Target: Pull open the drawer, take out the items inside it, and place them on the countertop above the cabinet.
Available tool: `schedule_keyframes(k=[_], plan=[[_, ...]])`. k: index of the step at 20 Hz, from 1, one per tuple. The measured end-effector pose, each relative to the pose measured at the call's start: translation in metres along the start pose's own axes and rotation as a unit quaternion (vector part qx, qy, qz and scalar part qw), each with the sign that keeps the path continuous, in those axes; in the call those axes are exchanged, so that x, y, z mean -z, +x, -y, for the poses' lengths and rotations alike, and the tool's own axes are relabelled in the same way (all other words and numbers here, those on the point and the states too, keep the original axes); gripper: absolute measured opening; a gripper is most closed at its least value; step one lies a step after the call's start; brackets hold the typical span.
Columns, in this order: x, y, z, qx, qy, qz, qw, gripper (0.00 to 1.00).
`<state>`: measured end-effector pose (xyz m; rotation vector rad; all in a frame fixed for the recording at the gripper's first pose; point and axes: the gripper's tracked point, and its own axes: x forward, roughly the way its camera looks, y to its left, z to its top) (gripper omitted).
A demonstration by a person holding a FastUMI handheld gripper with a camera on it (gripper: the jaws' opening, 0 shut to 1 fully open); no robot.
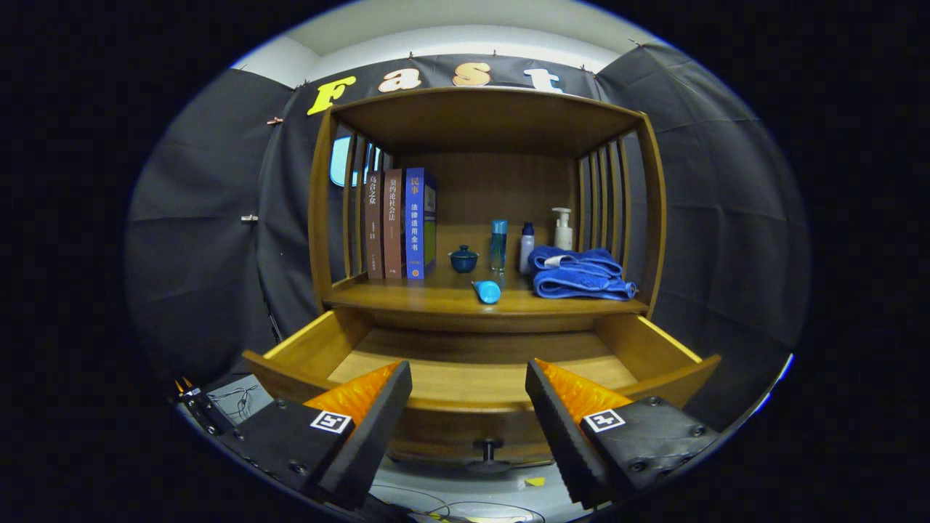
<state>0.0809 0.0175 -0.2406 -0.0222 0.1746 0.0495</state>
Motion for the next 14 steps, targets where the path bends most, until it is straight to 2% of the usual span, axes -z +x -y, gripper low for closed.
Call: schedule_keyframes(k=[9,14], plan=[[0.064,0.006,0.016,0.014,-0.007,-0.001,1.000,1.00],[0.074,0.011,0.023,0.017,0.004,0.006,1.000,0.99]])
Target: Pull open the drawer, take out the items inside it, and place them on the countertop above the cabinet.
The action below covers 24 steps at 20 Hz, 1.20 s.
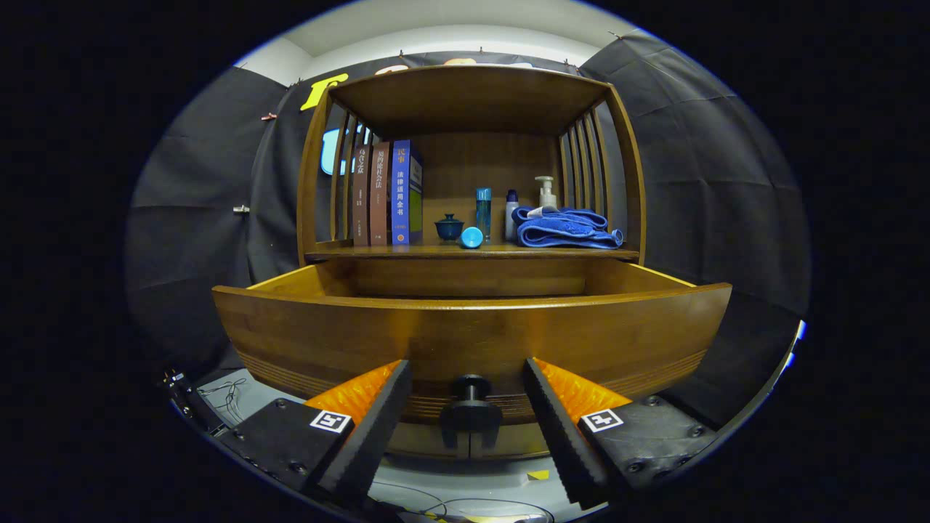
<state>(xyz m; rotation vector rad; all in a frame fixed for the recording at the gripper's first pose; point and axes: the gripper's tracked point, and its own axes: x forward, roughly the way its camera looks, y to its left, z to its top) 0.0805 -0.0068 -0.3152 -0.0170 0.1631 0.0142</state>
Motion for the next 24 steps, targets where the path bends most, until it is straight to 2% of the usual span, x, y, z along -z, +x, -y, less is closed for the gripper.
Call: schedule_keyframes(k=[11,24], plan=[[-0.001,0.009,0.002,0.005,0.008,0.009,1.000,1.00],[-0.014,0.076,0.001,0.005,0.008,0.014,1.000,1.00]])
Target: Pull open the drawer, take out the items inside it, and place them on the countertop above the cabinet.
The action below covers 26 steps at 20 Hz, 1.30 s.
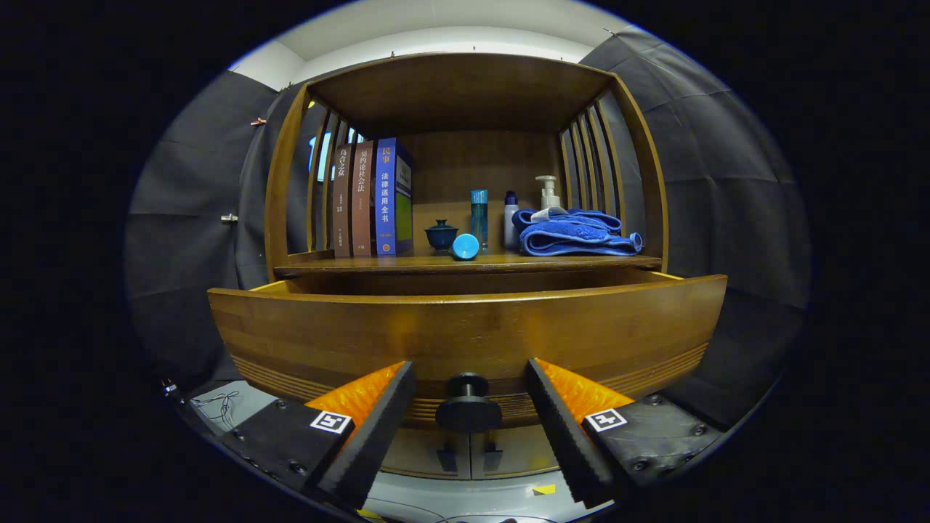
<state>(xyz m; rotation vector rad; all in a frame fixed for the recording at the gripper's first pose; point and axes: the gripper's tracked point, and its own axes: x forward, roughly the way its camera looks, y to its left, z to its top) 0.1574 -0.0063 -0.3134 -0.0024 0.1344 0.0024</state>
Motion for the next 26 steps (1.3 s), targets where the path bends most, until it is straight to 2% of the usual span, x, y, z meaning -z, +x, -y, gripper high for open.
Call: schedule_keyframes(k=[9,17,22,26], plan=[[-0.003,0.034,0.000,0.001,-0.004,-0.004,1.000,1.00],[-0.008,0.093,0.001,0.005,-0.002,-0.016,1.000,1.00],[-0.005,0.094,0.003,0.005,-0.016,-0.013,1.000,1.00],[-0.004,0.091,0.000,-0.008,-0.014,-0.040,0.999,1.00]])
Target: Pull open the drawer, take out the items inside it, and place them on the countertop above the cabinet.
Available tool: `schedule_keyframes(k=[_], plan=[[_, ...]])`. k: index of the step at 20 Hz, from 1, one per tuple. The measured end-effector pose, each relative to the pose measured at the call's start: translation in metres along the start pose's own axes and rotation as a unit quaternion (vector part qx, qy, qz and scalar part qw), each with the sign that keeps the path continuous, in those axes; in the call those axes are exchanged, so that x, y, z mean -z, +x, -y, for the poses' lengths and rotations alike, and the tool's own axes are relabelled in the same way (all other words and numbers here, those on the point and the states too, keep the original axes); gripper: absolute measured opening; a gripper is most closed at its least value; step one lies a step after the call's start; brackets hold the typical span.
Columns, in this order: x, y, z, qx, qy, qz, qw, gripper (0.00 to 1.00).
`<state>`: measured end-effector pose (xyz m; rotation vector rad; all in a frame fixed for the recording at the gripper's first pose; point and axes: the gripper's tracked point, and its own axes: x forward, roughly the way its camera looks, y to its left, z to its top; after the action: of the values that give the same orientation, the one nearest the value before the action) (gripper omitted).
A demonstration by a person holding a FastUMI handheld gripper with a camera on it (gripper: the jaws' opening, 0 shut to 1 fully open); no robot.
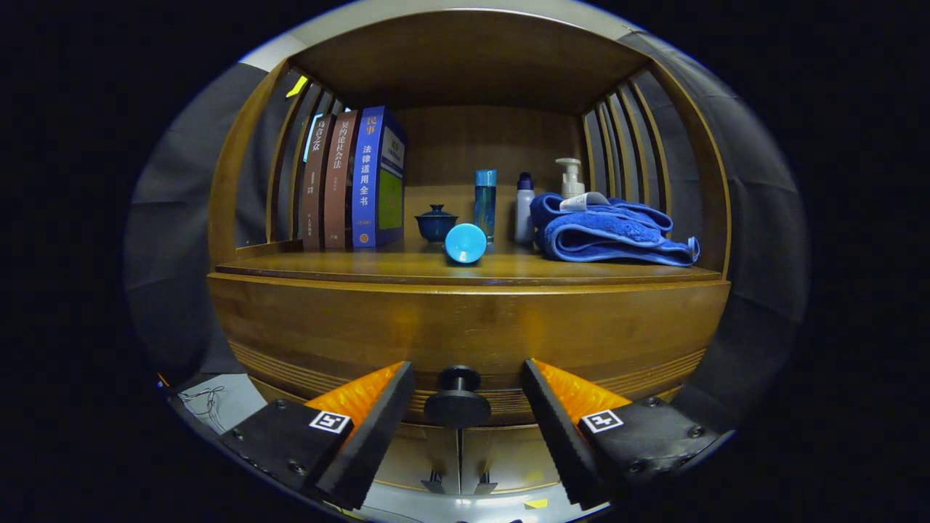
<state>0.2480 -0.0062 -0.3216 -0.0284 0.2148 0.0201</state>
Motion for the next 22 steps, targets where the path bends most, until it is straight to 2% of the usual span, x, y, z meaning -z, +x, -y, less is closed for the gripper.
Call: schedule_keyframes(k=[7,22], plan=[[-0.059,-0.046,-0.002,-0.003,0.006,0.038,0.999,1.00],[-0.226,-0.175,0.013,-0.001,0.025,0.125,0.992,0.99]])
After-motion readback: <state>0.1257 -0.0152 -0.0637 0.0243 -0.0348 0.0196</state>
